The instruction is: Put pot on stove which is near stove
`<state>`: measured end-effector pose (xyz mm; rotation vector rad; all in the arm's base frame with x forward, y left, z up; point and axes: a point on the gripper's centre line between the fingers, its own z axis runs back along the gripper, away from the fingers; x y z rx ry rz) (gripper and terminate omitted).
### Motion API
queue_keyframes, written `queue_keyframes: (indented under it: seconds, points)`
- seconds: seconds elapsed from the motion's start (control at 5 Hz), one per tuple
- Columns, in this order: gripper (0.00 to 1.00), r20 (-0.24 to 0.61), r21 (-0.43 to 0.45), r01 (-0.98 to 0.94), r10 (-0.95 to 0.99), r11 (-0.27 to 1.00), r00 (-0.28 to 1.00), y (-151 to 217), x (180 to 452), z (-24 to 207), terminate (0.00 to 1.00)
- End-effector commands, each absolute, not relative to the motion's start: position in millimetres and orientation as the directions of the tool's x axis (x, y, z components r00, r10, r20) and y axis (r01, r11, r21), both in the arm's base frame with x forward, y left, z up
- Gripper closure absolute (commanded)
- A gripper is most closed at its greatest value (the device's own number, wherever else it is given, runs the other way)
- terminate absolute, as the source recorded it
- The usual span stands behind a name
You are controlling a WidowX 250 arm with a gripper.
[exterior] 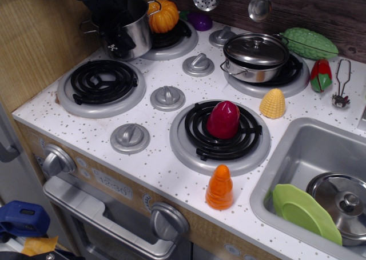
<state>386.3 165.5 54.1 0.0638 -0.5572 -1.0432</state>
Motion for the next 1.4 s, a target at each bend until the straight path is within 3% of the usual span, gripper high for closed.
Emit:
queue_keyframes:
  seconds: [0.0,0.2,0.6,1.2]
  points:
    - [1.0,0.396,0.365,0.776,-0.84,0.514,0.371,170.8,386.9,74.9,0.0]
    - [1.0,0.394,0.368,0.774,-0.84,0.516,0.373,169.3,386.2,76.8,0.0]
    - [1.0,0.302,0.408,0.769,-0.867,0.493,0.396,157.5,371.6,104.9,0.0]
    - [1.0,0.272,0.345,0.74,-0.817,0.577,0.509,148.8,330.4,114.9,0.0]
